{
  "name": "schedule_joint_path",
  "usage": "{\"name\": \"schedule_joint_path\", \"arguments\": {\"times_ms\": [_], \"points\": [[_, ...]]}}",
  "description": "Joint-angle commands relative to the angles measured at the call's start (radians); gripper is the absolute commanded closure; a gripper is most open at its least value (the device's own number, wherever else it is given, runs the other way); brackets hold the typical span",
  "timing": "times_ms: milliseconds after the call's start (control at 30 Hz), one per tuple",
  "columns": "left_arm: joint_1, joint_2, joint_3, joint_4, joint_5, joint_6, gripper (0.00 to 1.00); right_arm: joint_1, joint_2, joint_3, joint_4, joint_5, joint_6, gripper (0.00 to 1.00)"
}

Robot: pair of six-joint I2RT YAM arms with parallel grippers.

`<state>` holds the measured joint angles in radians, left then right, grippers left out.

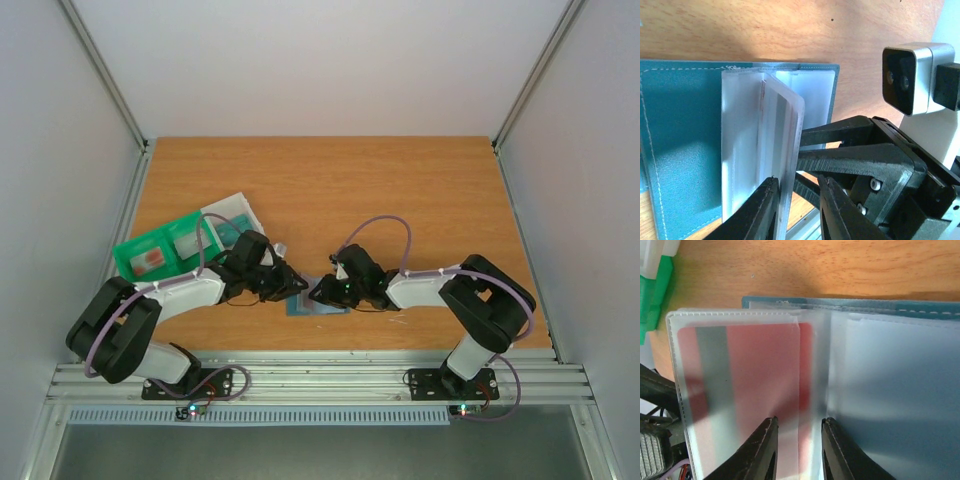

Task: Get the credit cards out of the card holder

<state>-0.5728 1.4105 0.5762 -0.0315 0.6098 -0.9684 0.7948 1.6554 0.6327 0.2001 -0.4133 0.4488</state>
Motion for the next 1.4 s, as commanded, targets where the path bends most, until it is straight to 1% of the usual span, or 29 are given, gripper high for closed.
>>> {"name": "schedule_joint_path", "arguments": {"times_ms": [0, 133, 233, 367, 633, 700, 1000, 1267, 1367], "points": [[-0.005, 0.016, 0.020, 0.094, 0.004, -0.005, 0.74, -0.002, -0.034, -0.023, -0.006, -0.007, -0.020, 0.73], [-0.007, 0.019, 0.022, 0.097, 0.003, -0.009, 0.71, -0.002, -0.069, -0.038, -0.003, -0.009, -0.030, 0.69], [-0.007, 0.023, 0.024, 0.103, 0.004, -0.012, 0.71, -0.002, -0.098, -0.046, -0.011, -0.009, -0.043, 0.62], [-0.011, 0.026, 0.031, 0.106, 0.004, -0.018, 0.70, -0.002, -0.128, -0.049, -0.016, -0.014, -0.051, 0.58], [-0.029, 0.066, 0.028, 0.182, 0.030, -0.053, 0.70, -0.002, -0.154, -0.051, -0.023, -0.017, -0.050, 0.57], [-0.033, 0.065, 0.028, 0.190, 0.030, -0.063, 0.70, -0.002, -0.156, -0.051, -0.017, -0.027, -0.047, 0.56], [-0.036, 0.070, 0.022, 0.210, 0.031, -0.080, 0.70, -0.002, -0.169, -0.062, -0.001, -0.055, -0.012, 0.42], [-0.036, 0.069, 0.022, 0.209, 0.030, -0.082, 0.70, -0.001, -0.178, -0.066, -0.023, -0.035, -0.009, 0.40], [-0.036, 0.066, 0.020, 0.204, 0.030, -0.079, 0.69, -0.002, -0.170, -0.062, -0.050, -0.017, -0.012, 0.46]]}}
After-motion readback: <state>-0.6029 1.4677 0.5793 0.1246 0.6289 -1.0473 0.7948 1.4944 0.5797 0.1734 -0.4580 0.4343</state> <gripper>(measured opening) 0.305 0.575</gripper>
